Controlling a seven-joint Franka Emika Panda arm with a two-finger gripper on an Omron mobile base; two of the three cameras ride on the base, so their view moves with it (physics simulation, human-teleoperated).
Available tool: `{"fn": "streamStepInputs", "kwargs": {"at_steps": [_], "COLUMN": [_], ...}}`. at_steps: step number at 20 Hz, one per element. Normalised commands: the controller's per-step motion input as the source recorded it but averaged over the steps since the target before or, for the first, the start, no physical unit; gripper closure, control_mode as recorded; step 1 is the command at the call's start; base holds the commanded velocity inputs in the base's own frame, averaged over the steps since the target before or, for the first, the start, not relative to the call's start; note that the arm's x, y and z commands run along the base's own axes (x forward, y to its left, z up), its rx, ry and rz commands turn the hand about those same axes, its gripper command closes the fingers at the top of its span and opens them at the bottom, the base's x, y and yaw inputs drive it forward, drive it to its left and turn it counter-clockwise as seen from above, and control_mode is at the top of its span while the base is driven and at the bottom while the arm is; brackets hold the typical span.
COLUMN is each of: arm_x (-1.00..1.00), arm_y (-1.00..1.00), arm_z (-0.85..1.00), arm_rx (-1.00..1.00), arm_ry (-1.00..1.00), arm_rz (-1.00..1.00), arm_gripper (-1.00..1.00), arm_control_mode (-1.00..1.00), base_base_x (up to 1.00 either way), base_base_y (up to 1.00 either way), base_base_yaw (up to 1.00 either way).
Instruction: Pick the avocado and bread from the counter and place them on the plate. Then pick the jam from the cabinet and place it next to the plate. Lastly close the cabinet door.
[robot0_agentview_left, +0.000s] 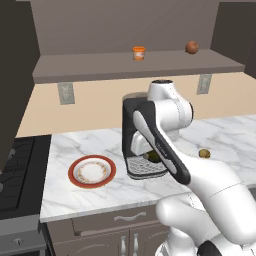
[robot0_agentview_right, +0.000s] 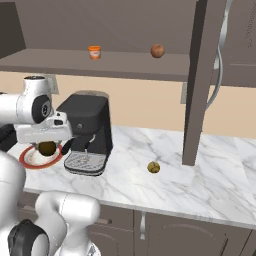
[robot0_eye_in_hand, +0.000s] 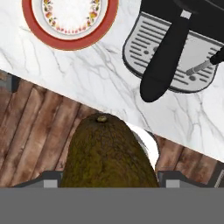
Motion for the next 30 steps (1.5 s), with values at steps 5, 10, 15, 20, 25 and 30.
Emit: {"fn": "streamStepInputs", "kwargs": {"at_steps": [5,10,15,20,25,30], "arm_x": [0.00,0.01,0.15,0.12,0.14,0.18], "arm_y": [0.60,0.59,0.59,0.44,0.26,0.12], "arm_z": [0.00,0.00,-0.01,-0.09,-0.07,-0.10], "arm_rx": [-0.04,-0.05,-0.08,-0.05,0.00,0.00], "arm_ry": [0.06,0.02,0.02,0.00,0.00,0.00], "arm_rz": [-0.03,-0.01,0.00,0.00,0.00,0.00], "arm_gripper": [1.00,1.00,1.00,1.00,1.00,1.00], "arm_control_mode": [-1.00,-1.00,-1.00,-1.00,-1.00,-1.00], "base_base_x": [0.00,0.00,0.00,0.00,0.00,0.00], "base_base_y": [0.00,0.00,0.00,0.00,0.00,0.00], "base_base_yaw": [0.00,0.00,0.00,0.00,0.00,0.00]}}
